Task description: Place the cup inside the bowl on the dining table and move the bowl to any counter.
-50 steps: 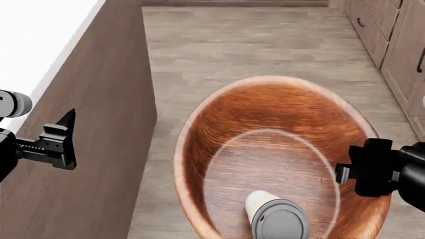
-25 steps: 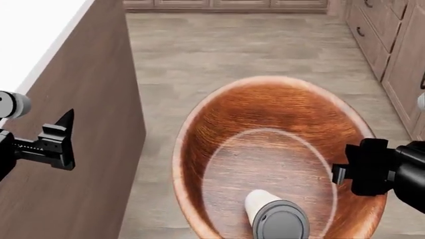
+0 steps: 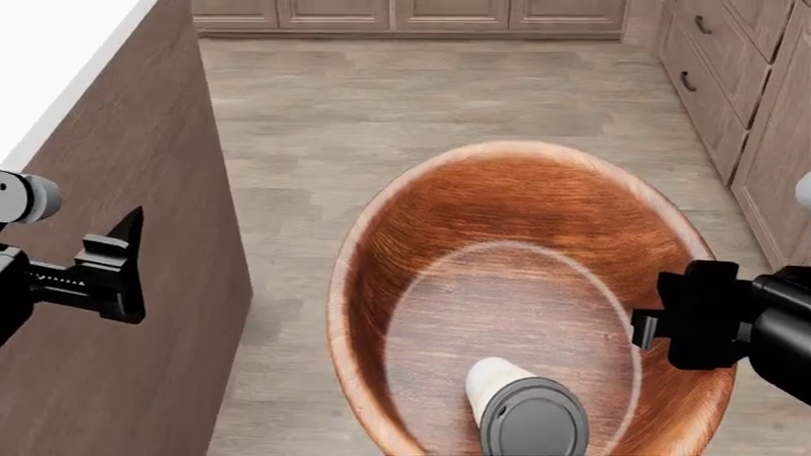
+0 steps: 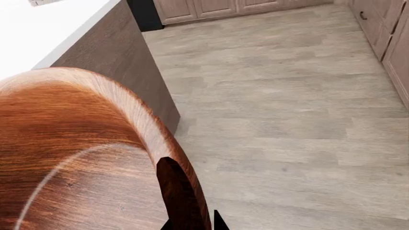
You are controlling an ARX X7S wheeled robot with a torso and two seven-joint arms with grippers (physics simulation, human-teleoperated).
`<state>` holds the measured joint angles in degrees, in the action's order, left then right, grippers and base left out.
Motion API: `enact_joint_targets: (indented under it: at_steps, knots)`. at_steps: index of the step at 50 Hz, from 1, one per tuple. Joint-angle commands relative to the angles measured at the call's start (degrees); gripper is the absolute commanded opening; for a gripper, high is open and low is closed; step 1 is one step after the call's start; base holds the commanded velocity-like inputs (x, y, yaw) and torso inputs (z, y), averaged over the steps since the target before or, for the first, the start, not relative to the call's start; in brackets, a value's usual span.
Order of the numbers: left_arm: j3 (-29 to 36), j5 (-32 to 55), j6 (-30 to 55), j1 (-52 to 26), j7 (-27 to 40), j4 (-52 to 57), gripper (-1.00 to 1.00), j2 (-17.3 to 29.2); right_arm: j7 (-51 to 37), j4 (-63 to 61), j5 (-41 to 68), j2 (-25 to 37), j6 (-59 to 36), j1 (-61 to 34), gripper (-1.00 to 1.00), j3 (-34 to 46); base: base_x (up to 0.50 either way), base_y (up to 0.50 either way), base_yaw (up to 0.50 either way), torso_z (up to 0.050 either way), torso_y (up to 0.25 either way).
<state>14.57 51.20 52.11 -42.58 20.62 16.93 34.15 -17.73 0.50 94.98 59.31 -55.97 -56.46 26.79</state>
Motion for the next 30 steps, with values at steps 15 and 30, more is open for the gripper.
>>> enact_joint_targets:
  at_steps: [15,30]
  knots:
    - [0.13,0.24,-0.4,0.47,-0.26,0.05,1.0,0.44,0.77,-0.12,0.5,0.19,0.7,-0.04,-1.0,-1.01,0.5,-0.14,0.0,0.001,0.001]
    - [0.6,0.17,-0.18,-0.34,0.16,-0.36,1.0,-0.06,1.48,0.07,-0.5,-0.66,0.55,-0.28,-1.0,-0.29,0.5,-0.09,0.0,0.0,0.001]
